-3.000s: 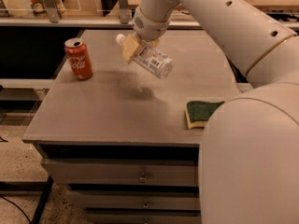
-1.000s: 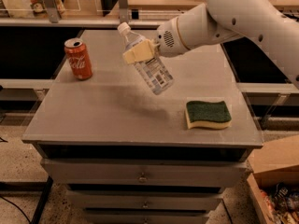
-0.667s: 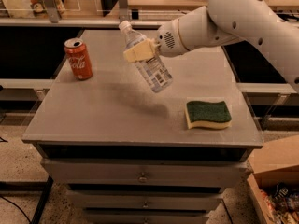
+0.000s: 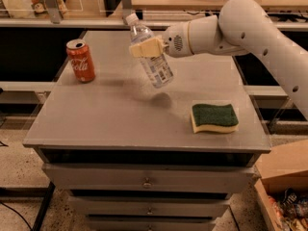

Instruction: Place blue plastic bottle upright

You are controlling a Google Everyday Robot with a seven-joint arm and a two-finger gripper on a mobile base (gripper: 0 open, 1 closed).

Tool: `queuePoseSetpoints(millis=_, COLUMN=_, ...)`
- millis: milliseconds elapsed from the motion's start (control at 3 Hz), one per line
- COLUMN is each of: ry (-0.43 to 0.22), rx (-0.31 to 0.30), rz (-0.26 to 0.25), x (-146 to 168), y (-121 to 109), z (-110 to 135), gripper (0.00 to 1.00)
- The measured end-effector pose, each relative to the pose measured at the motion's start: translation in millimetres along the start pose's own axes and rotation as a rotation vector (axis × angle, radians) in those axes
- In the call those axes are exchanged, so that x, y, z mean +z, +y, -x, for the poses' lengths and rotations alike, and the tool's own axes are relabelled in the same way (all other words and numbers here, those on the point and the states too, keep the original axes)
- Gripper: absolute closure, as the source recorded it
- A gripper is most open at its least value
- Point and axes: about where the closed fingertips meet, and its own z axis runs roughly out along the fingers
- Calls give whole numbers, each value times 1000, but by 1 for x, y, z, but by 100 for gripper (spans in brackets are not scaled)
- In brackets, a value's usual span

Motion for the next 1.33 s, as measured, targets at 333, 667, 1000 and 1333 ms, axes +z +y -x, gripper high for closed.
queuePoseSetpoints(millis=333, ry=-96, rx=-39, rz=40, x=-1, y=-3, z=4, gripper=100)
queuePoseSetpoints(millis=667, ry=-174, rx=-67, rz=58, x=-8, y=0, z=5, gripper=100)
queuePoseSetpoints(millis=1000, ry=-256, rx=-74, rz=61, x=-18, y=6, z=3, gripper=100)
queuePoseSetpoints(millis=1333, ry=-323, rx=-111, rz=57, x=-30, y=23, z=8, gripper=100)
